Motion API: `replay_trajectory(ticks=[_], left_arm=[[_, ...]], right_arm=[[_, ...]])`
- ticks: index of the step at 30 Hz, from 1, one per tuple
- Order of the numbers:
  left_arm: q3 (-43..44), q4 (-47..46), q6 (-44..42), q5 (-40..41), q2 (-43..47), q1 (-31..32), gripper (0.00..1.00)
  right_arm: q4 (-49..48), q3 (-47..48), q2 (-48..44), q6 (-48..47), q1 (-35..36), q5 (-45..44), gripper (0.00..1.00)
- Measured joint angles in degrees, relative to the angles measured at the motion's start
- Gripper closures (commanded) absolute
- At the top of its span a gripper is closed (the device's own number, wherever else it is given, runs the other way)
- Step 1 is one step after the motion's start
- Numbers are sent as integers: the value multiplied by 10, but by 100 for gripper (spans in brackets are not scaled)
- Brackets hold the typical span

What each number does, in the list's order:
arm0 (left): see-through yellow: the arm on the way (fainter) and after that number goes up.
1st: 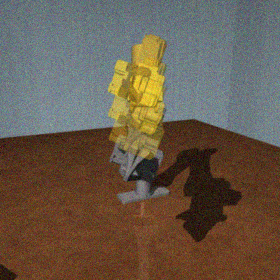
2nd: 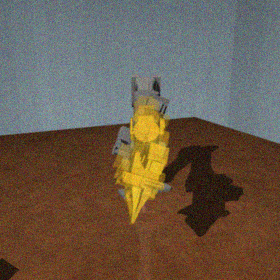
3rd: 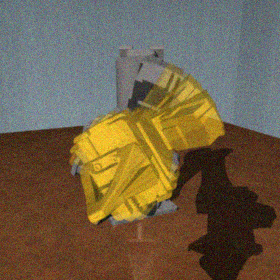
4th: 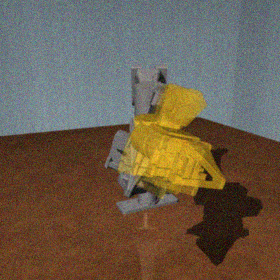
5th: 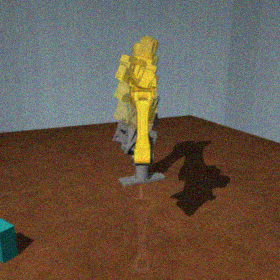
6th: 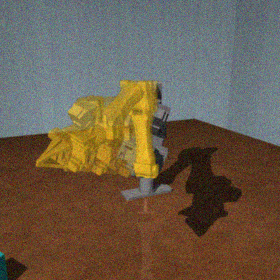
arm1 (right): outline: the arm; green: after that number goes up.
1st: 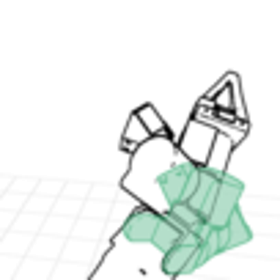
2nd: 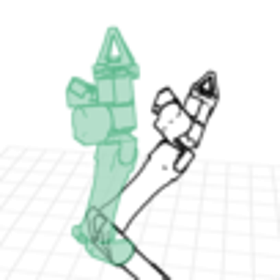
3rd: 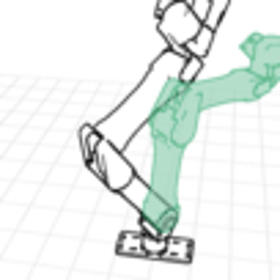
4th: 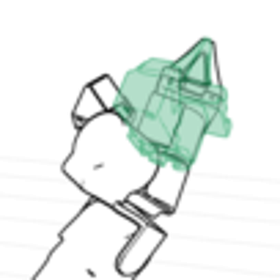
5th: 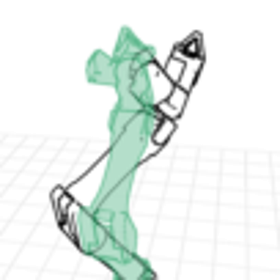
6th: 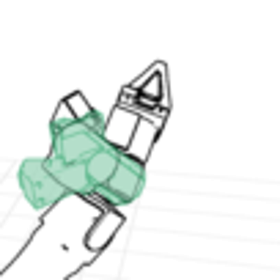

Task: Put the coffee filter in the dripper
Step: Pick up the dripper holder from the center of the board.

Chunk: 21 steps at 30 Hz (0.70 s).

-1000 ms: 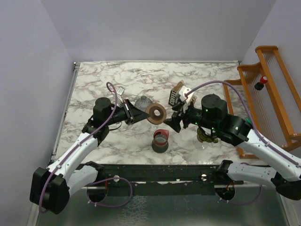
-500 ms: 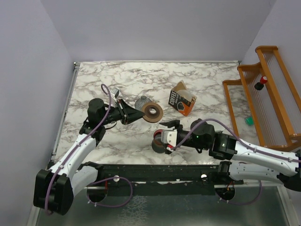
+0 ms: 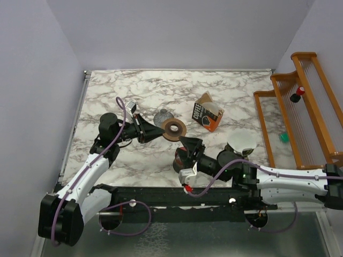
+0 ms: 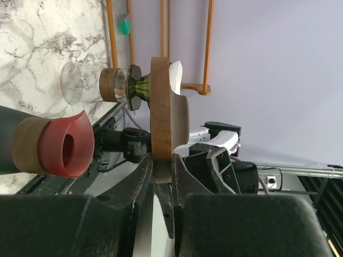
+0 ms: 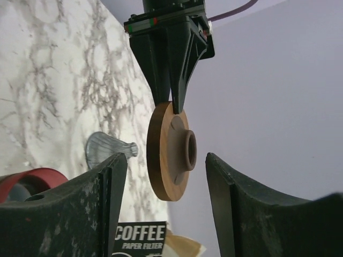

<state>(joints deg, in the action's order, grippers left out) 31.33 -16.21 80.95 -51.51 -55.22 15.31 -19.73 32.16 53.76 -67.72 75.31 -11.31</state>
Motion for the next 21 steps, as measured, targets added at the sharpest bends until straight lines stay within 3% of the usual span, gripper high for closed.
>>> replay_trajectory(ticks=[12,21], left_arm=[[0,-2,11,-13,1,-1,100],[0,-5,15,-21,5,-2,100]], right_arm=[[-133,-40,57,-152,29,-85,54],[-162,-41,90,-194,31,-107,70]])
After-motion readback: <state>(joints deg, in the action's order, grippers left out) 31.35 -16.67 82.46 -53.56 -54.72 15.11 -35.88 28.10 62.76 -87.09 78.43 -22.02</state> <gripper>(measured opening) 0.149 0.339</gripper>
